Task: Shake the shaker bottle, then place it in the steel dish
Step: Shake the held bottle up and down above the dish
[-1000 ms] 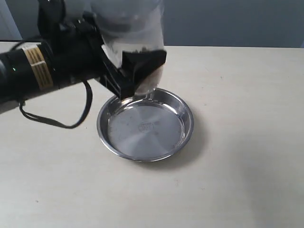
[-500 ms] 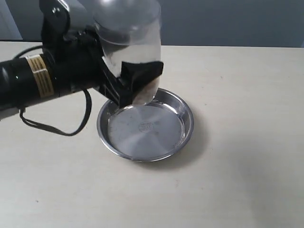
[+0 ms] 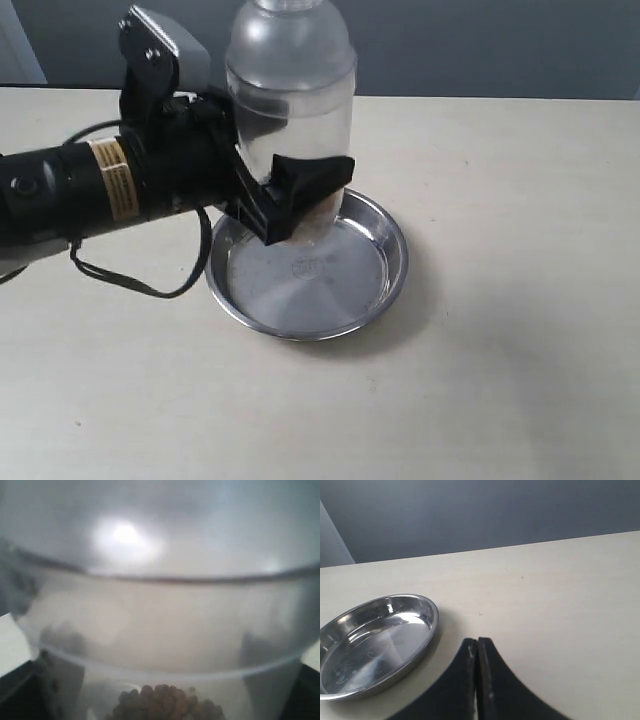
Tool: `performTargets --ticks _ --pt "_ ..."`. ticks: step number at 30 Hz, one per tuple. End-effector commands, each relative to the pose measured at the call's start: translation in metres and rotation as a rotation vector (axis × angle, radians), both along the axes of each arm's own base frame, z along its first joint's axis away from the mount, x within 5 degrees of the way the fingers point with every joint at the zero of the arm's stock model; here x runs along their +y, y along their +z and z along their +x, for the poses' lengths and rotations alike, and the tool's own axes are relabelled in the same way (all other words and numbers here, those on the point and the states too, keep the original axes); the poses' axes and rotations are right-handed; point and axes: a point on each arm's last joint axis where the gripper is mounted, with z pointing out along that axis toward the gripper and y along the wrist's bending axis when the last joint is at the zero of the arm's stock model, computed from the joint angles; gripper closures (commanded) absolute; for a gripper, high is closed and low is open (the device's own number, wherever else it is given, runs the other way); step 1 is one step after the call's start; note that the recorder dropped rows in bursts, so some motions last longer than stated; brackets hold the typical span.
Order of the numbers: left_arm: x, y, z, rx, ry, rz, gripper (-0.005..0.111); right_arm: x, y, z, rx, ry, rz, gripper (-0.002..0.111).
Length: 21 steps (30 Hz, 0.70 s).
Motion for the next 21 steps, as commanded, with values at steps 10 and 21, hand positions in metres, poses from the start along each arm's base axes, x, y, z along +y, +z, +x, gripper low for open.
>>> performTargets --ticks 10,21 --pt "-0.011 0.059 -0.015 -0.219 -0.081 -0.271 0.106 0.0 0.0 0.0 -0.01 0.001 -0.001 0.109" --pt "-0.017 0.092 -0.026 -0.233 0.044 -0.01 0.107 0.0 0.0 0.0 -0.01 -0.001 -0.001 0.109"
